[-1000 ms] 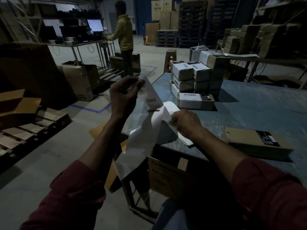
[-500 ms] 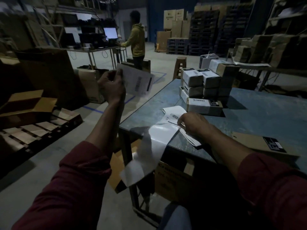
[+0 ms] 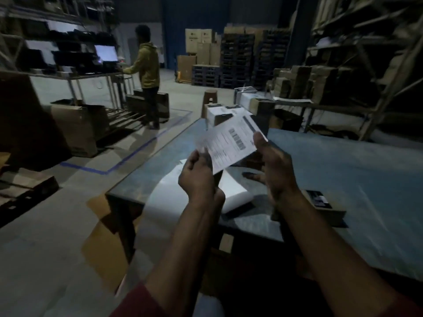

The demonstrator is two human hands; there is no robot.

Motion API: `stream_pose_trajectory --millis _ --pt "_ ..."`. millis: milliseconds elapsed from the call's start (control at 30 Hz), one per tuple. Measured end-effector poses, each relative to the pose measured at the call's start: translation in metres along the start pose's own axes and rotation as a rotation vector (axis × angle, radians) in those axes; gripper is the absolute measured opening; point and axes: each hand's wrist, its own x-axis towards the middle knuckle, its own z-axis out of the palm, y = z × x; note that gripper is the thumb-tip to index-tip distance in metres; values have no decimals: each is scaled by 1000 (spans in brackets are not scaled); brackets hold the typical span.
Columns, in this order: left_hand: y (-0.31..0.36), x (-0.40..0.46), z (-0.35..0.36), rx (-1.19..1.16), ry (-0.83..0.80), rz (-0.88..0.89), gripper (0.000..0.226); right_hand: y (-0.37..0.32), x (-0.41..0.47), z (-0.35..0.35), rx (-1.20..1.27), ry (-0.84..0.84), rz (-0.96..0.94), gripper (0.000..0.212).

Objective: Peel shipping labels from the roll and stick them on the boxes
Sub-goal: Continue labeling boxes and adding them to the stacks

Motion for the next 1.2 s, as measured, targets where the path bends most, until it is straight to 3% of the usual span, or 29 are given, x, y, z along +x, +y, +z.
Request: stream_pose_trajectory --millis 100,300,433,567,633,733,833,967,1200 --pt "-42 -29 14 -45 -14 -96 7 6 -15 -34 58 81 -9 17" --pt "-90 -71 29 71 -63 -127 12 13 -19 -95 118 254 -22 45" --pt "-97 -72 8 311 -180 79 5 9 -19 -117 60 181 -2 52" --pt "-84 -67 -13 333 -182 -19 21 2 -15 -132 -16 190 -22 57" --pt "-69 -60 -17 439 -204 -63 21 -7 -13 -144 -35 143 -11 55" --pt "-47 -42 -12 604 -261 -158 38 -16 -18 -161 -108 -75 109 55" --pt "-37 -37 2 749 -423 -241 39 -15 -22 -171 -231 -242 215 54" --pt "-45 -40 11 750 -490 -205 36 -11 -19 -179 -293 -322 265 55" --pt "-58 -41 9 709 -475 -210 56 -15 -12 -185 -329 -362 253 54"
